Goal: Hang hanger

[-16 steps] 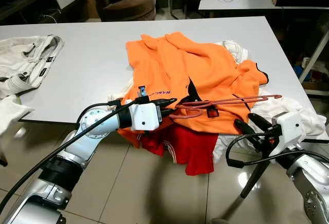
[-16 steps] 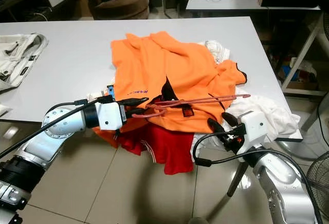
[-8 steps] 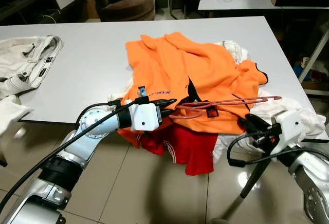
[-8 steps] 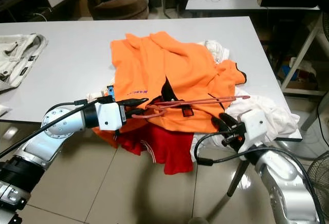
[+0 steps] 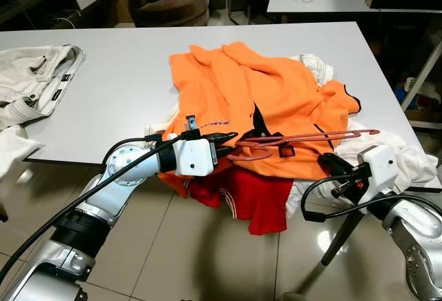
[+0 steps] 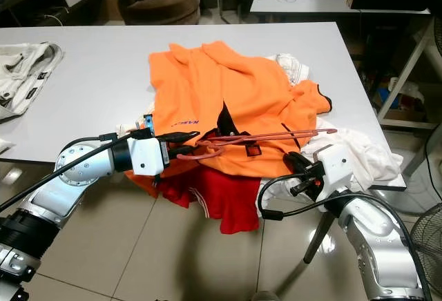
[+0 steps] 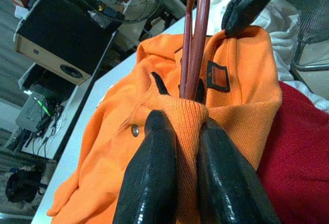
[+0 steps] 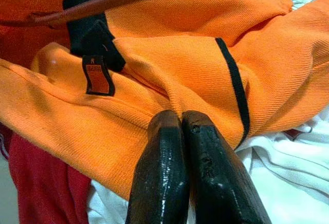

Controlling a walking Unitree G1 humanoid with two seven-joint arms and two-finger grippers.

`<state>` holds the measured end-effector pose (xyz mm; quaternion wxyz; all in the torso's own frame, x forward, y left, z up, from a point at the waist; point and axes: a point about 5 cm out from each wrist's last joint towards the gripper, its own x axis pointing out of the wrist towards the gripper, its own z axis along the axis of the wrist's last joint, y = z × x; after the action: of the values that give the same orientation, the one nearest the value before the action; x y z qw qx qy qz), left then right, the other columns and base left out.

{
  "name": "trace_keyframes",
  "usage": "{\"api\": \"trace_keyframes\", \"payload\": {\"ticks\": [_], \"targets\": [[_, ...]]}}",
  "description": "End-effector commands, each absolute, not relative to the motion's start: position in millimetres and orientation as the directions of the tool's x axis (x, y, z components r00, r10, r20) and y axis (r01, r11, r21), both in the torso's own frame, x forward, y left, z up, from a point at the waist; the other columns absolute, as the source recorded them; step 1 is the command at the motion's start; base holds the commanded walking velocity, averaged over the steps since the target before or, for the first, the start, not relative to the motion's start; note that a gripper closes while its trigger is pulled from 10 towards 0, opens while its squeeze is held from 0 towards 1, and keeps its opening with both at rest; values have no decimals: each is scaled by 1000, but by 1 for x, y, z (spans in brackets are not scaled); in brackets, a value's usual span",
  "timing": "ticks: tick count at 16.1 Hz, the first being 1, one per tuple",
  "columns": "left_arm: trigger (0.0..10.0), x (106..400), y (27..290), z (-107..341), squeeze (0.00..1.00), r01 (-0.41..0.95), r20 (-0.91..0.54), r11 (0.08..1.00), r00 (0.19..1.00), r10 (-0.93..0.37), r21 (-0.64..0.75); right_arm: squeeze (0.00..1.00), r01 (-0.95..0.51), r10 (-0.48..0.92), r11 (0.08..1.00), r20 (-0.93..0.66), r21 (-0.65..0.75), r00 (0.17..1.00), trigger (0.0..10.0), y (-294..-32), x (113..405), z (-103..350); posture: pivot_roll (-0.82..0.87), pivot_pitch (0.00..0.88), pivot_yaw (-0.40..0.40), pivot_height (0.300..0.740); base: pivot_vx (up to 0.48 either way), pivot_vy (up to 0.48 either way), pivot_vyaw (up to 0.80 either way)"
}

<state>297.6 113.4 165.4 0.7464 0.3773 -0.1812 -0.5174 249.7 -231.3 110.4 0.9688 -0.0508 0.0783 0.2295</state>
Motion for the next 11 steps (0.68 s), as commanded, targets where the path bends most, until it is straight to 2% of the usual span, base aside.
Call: {"api": "trace_keyframes", "payload": {"ticks": [1,4,6,11], "targets": [[0,296,117,166,0,630,-131,169,401,-906,758,0,-440,425,895,-166,-70,890,0,-232,252,111,-226,25,113,740,0,0,0],[0,295,120,169,0,623,-118,182,409,-905,761,0,-352,348,935,-85,-40,934,0,-244,248,125,-226,27,111,740,0,0,0],[0,296,125,171,0,611,-102,201,424,-900,766,0,-241,241,970,-25,3,970,0,-260,243,137,-228,26,117,740,0,0,0],[0,297,131,167,0,617,-138,186,438,-888,765,0,-89,87,990,20,111,996,0,-282,230,143,-231,36,122,740,0,0,0]]}}
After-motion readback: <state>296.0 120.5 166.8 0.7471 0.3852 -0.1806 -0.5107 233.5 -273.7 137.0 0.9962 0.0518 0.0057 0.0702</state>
